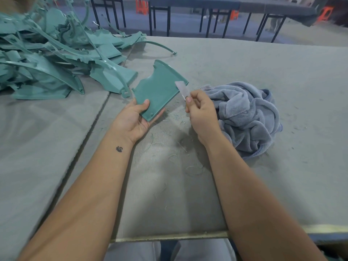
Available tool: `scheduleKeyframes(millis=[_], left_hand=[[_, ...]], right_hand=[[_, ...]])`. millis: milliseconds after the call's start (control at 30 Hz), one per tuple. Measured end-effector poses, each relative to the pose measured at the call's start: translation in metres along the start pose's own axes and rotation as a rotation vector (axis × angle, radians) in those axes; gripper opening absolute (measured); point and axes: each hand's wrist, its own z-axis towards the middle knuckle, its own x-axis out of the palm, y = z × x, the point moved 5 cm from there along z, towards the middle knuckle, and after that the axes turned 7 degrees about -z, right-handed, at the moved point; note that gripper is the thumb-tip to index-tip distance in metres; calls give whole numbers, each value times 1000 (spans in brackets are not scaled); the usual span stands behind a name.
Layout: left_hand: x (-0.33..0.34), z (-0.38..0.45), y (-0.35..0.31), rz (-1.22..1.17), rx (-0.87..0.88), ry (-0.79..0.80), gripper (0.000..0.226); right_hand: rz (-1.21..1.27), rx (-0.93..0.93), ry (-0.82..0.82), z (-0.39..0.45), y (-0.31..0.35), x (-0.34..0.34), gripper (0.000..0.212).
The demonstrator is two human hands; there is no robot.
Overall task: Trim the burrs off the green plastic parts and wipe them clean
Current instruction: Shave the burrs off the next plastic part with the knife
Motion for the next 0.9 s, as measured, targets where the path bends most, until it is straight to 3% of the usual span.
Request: scheduleKeyframes(millis=[167,300,500,767,900], left_hand=[[0,0,0,-6,21,7,25],[-1,1,-2,-49,37,-3,23],[2,1,1,-36,25,18,24],[-1,0,-1,-151,24,-17,23],[1,-1,-1,-163,12,0,23]], right_hand=[[-146,-89,107,-2,2,6,21],[-337,-159,291,-7,3,23,17],[-91,-130,125,-5,8,9,24],[-419,-259,377,-12,10,32,17],[-279,-246,285,-12,13,25,17]])
